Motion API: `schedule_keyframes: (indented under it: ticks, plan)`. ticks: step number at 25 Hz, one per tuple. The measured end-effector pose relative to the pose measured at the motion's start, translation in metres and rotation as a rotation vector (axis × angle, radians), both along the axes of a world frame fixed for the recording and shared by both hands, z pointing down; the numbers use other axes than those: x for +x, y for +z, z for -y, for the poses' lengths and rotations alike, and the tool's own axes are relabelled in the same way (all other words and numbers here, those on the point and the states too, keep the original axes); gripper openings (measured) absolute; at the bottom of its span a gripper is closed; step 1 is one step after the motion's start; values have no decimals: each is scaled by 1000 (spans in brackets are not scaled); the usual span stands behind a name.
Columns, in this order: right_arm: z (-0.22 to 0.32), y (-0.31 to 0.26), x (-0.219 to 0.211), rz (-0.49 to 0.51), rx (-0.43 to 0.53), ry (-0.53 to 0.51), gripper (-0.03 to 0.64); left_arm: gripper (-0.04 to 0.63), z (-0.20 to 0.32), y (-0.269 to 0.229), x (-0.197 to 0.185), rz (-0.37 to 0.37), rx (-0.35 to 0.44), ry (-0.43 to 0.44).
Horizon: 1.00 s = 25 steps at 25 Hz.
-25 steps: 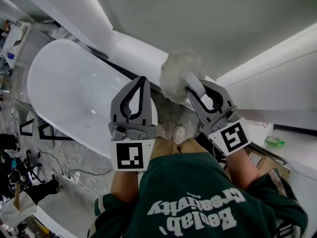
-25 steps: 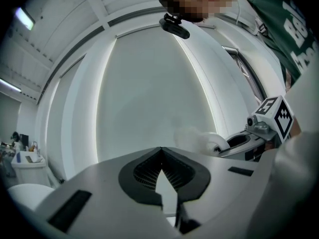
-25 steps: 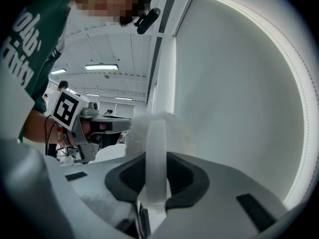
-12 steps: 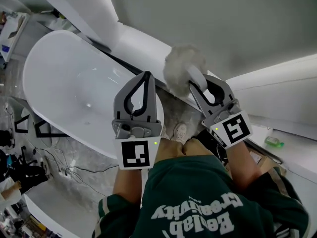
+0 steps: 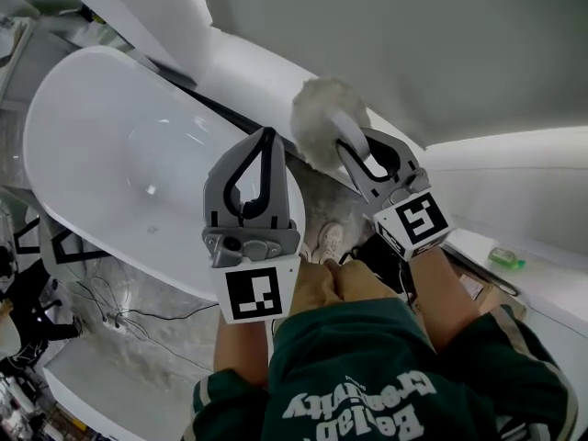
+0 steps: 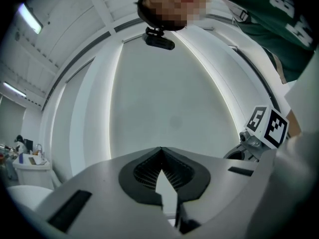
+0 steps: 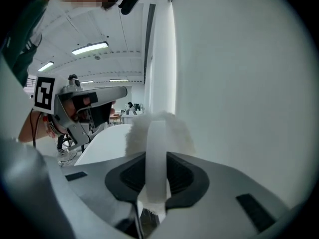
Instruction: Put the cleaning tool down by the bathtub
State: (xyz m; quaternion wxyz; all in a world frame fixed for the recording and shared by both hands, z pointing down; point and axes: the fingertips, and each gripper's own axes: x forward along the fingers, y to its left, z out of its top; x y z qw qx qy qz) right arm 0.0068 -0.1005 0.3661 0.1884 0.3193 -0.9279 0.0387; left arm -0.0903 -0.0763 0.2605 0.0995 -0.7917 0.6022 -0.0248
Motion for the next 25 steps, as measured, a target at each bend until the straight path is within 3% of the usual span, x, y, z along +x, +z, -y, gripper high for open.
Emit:
schedule_keyframes:
  ticks: [6, 16, 25]
  plan:
    - [49, 57, -22, -50, -47, 35, 92, 8, 42, 36, -23, -94, -29, 19]
    - [82, 147, -37, -75, -119, 22, 92, 8, 69, 116, -23, -87, -86, 20]
    - [131, 208, -38, -115, -150, -22, 92, 8, 112, 143, -12, -84, -72, 5]
